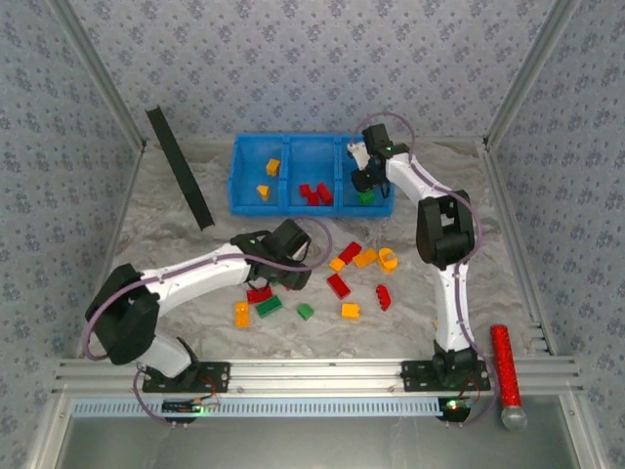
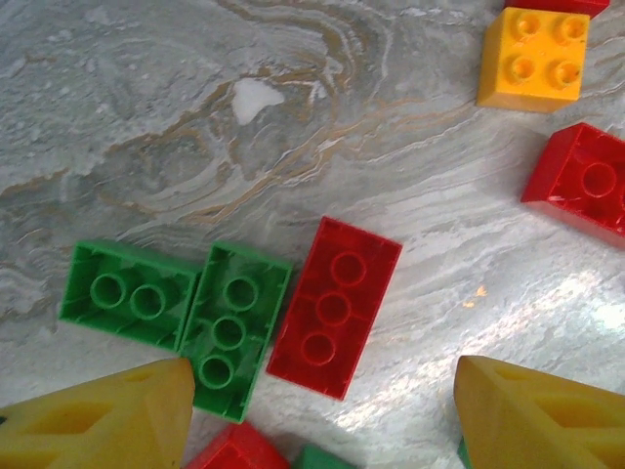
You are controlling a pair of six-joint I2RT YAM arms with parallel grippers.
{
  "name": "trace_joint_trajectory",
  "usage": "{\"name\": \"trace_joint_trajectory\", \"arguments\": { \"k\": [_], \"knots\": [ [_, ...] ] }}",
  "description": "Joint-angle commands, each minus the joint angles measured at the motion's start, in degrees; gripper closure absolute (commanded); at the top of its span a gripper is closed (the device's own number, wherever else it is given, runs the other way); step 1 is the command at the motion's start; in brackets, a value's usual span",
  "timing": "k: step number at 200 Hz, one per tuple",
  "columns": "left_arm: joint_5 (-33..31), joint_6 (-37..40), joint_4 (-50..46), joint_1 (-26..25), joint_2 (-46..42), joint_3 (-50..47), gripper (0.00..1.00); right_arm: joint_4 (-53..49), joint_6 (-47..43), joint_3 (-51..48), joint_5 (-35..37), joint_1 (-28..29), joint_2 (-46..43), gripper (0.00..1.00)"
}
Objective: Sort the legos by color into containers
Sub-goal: Place the lego in the container.
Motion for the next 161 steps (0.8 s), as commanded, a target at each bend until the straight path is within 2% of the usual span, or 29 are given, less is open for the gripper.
{"name": "trace_joint_trajectory", "arguments": {
  "k": [1,89,161],
  "knots": [
    [1.29,0.38,2.01,-0.76,1.72,2.93,0.29,-1.52,0.53,3.21,1.19,-0.12,2.08,0.78],
    [3.65,-0.48,2.72,-1.48,9.81,6.36,0.30,-1.53,-0.85,4.74,1.48,0.11,0.41,0.59],
    [1.75,-0.11,1.70,-1.45,12.40,7.06,0.31,-2.12,-0.90,4.65,1.16,0.03,-3.32,0.53]
  ]
}}
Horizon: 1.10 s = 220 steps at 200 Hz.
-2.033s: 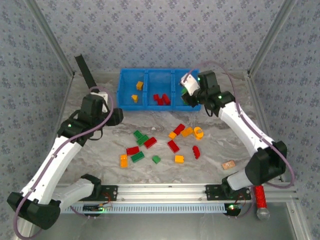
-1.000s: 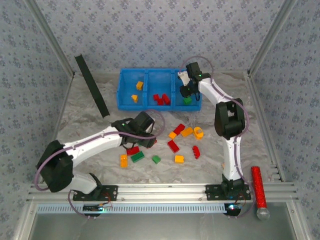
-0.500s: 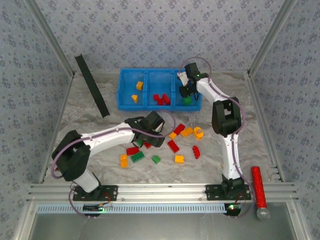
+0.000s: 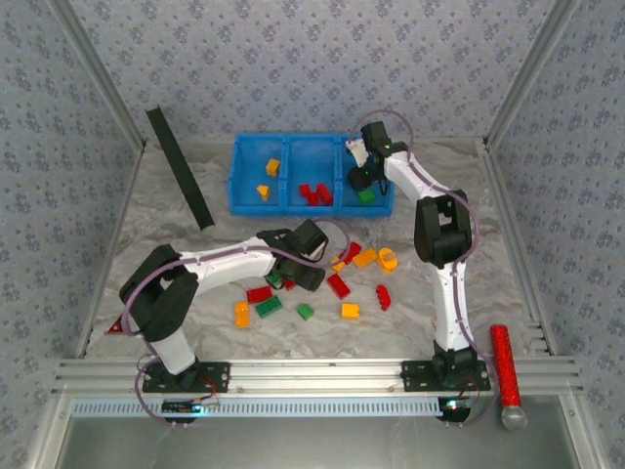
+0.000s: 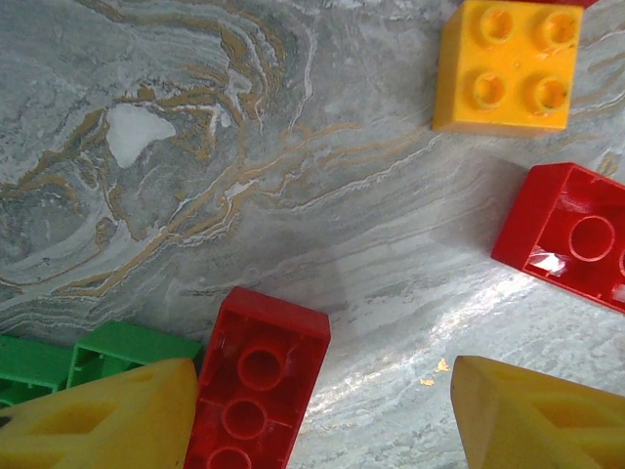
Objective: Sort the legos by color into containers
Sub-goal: Place the lego in the container, then pick up the lego from the center of the table.
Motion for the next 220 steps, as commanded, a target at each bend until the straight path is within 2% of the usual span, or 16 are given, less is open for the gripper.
{"name": "trace_joint_trajectory", "arguments": {
  "k": [1,42,67,139,164,220],
  "knots": [
    [-1.23,0.20,-0.72,-0.33,1.11,2.18,0.31,-1.98,-0.26,1.92,0.39,0.03,-4.43,0.53],
    [-6.25,5.90,-4.22,-0.35,3.00,5.59,0.30,-2.16,-0.55,-0.08,0.87,0.04,-7.98,0.52],
    [-7.04,8.14,-4.53,0.18,4.20,6.32,0.31,-1.92,-0.33,-2.16,1.48,-0.05,-10.47,0.52],
    [-3.04,9.86,-2.98,2.72,5.65,3.72,0.36,1.71,3.94,-15.40,3.23,-0.42,-21.91,0.52],
    [0.01,13.44,-1.45,2.76,5.34,2.12,0.37,5.99,6.00,-23.12,2.81,-0.37,-27.43,0.52],
    [1.60,16.43,-2.34,2.92,7.61,2.72,0.39,7.73,9.58,-33.73,3.43,-0.30,-36.76,0.51]
  ]
}}
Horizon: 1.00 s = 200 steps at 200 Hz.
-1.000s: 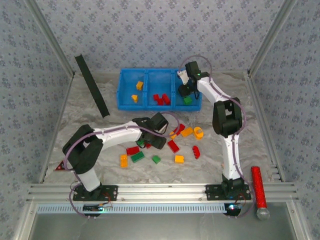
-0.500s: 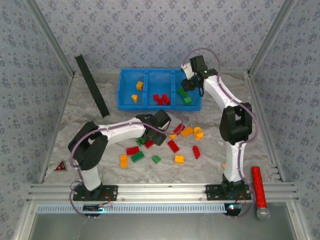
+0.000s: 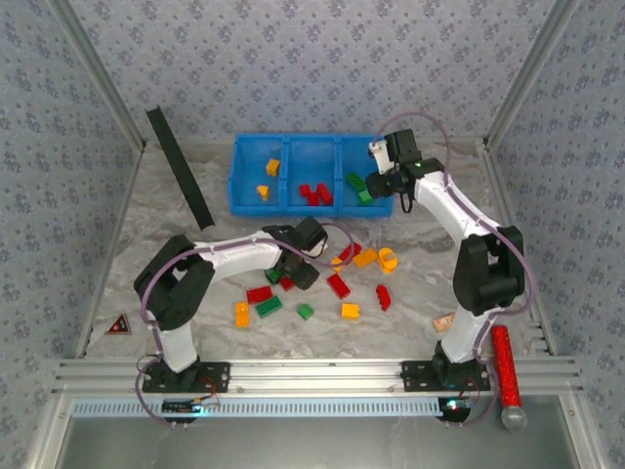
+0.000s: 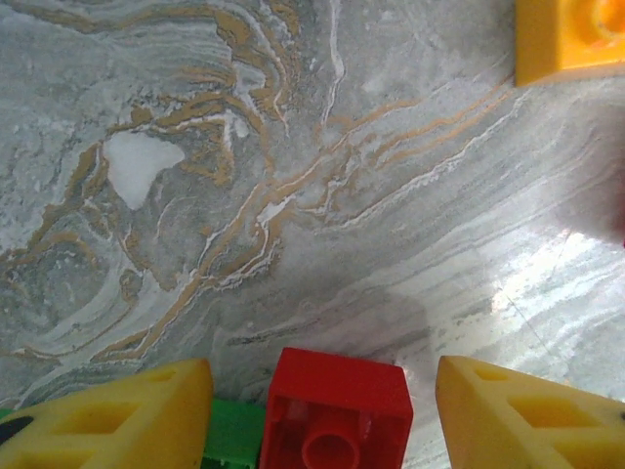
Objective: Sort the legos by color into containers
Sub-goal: Pick up the lego from the center of the table.
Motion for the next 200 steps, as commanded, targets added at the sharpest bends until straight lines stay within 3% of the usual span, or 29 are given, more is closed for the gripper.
{"name": "trace_joint_trajectory", "arguments": {
  "k": [1,58,89,123,154,162,178,200],
  "knots": [
    [2.15,2.24,-1.13,0.12,2.00,0.36,0.39,1.80,3.19,-3.52,0.78,-0.27,-4.88,0.51],
    [3.38,0.25,-1.22,0.13,2.82,-2.08,0.45,1.30,3.44,-6.78,1.91,-0.71,-9.52,0.50],
    [3.37,-1.25,-1.75,0.09,2.65,-2.84,0.63,0.89,3.59,-6.78,2.00,-0.96,-9.96,0.50],
    [2.97,-2.46,-2.37,0.14,1.64,-2.42,0.72,-0.98,3.53,-8.82,1.88,-0.95,-13.34,0.50],
    [2.23,-2.64,-3.15,1.17,0.13,1.09,0.74,-2.38,5.39,-16.85,1.45,-0.72,-22.40,0.50],
    [2.23,-2.45,-3.51,1.74,-0.23,2.73,0.75,-2.56,6.59,-20.22,0.99,-0.39,-25.28,0.47],
    [2.41,-2.00,-3.71,2.78,-1.24,6.30,0.75,-2.81,10.67,-25.67,0.28,0.09,-30.76,0.32],
    [2.33,-1.67,-3.95,4.40,-1.92,11.97,0.76,-5.24,16.55,-30.79,-0.35,0.11,-35.64,0.30]
  ]
}}
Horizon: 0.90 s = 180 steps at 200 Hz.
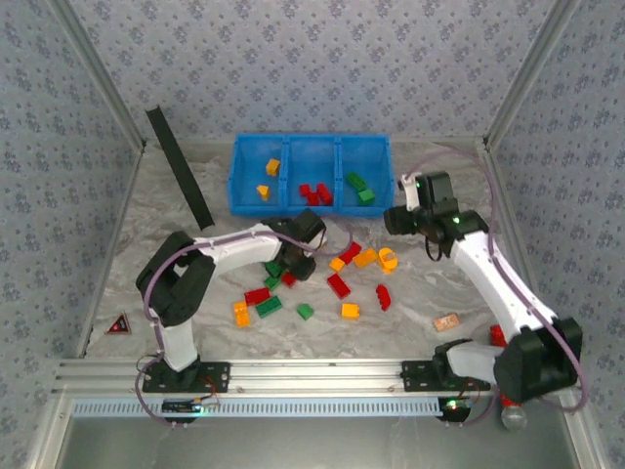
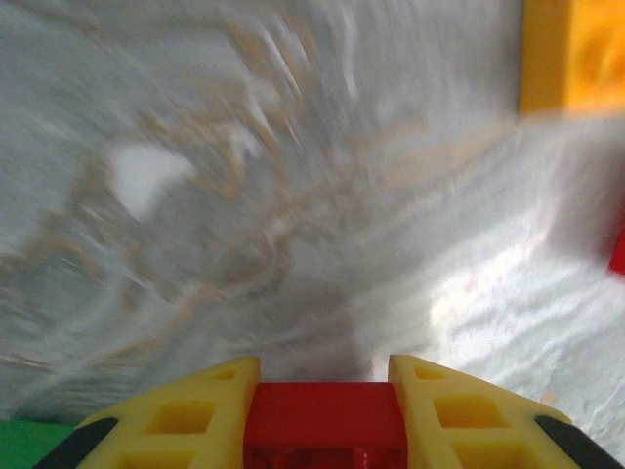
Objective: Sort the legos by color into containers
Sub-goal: Pick up the lego from the center of the table, then place the lego in the container.
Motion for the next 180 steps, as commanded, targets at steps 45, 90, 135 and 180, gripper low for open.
{"name": "trace_joint_trajectory", "arguments": {
  "k": [45,90,135,180],
  "knots": [
    [-1.39,1.98,-1.05,5.35,0.38,19.83,0.76,-6.17,14.49,-11.68,-2.77,-0.77,-7.89,0.29],
    [-6.22,-0.33,-0.08,8.79,7.86,32.00,0.76,-4.33,14.59,-15.97,-8.02,-3.42,-9.16,0.27],
    [-3.03,-4.45,0.48,12.58,18.75,44.77,0.76,-0.96,14.93,-16.42,-10.96,-5.66,-4.94,0.27],
    [-0.71,-5.49,-4.05,13.50,30.69,58.45,0.74,1.07,14.76,-17.34,-12.01,-5.74,-2.06,0.25]
  ]
}}
